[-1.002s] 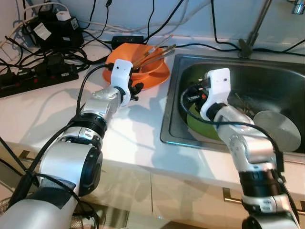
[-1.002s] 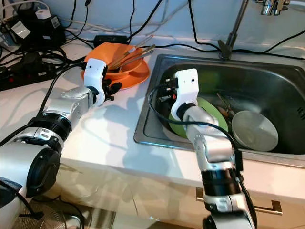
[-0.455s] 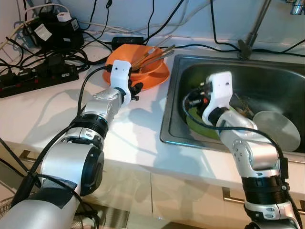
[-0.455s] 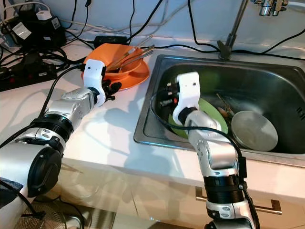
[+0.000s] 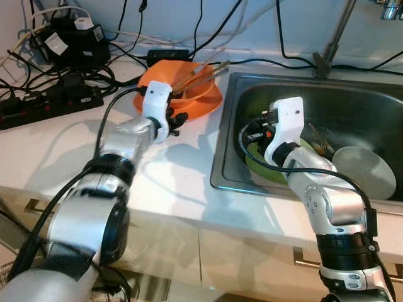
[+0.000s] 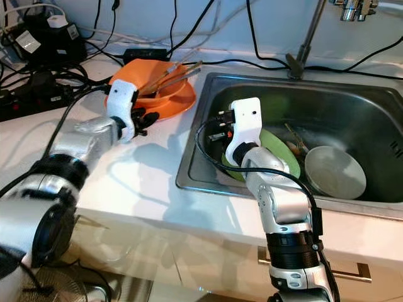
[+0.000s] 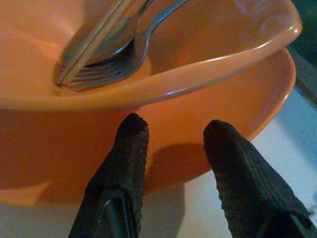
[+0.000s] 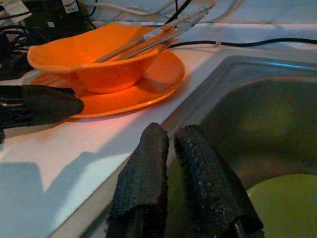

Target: Kitchen organization

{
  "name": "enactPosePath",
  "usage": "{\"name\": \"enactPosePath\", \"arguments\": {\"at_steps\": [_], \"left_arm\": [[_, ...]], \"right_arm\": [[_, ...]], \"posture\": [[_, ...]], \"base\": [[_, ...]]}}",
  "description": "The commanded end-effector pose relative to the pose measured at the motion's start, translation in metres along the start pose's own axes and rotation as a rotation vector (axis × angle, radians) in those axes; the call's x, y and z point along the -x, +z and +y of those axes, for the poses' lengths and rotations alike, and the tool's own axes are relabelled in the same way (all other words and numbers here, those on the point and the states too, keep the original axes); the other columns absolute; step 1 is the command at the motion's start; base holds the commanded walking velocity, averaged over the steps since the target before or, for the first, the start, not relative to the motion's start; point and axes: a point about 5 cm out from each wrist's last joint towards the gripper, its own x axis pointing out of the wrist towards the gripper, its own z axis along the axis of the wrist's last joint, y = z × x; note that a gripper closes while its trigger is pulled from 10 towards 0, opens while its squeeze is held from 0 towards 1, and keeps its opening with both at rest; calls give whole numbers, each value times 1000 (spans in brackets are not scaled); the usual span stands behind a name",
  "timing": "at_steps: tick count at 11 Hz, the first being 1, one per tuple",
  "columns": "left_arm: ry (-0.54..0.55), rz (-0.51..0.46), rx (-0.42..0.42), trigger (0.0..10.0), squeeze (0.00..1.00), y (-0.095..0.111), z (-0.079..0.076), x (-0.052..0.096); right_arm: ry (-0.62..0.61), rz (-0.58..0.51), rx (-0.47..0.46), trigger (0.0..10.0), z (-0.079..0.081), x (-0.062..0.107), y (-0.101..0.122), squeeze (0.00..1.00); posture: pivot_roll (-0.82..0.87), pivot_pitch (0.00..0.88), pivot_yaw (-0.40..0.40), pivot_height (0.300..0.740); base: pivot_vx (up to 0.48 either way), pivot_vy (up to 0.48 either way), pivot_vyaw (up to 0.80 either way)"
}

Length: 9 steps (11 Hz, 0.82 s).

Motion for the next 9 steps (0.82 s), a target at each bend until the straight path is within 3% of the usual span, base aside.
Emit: {"name": "enactPosePath", "arguments": {"at_steps": [1, 5, 9], "left_arm": [[-6, 203, 43, 10000, 0, -48, 4, 7], [-49, 187, 22, 10000, 0, -50, -5, 44], [-38, 210, 43, 10000, 0, -59, -24, 96]], "right_arm": [[26, -18, -6, 10000, 4, -4, 5, 0], [45, -22, -12, 10000, 5, -15, 5, 0], [68, -31, -10, 10000, 5, -23, 7, 0]], "posture": [[120, 95, 51, 740], [185, 92, 30, 740], [241, 90, -1, 740]], "base": [[0, 0, 0], [0, 0, 0], [0, 0, 0]]}}
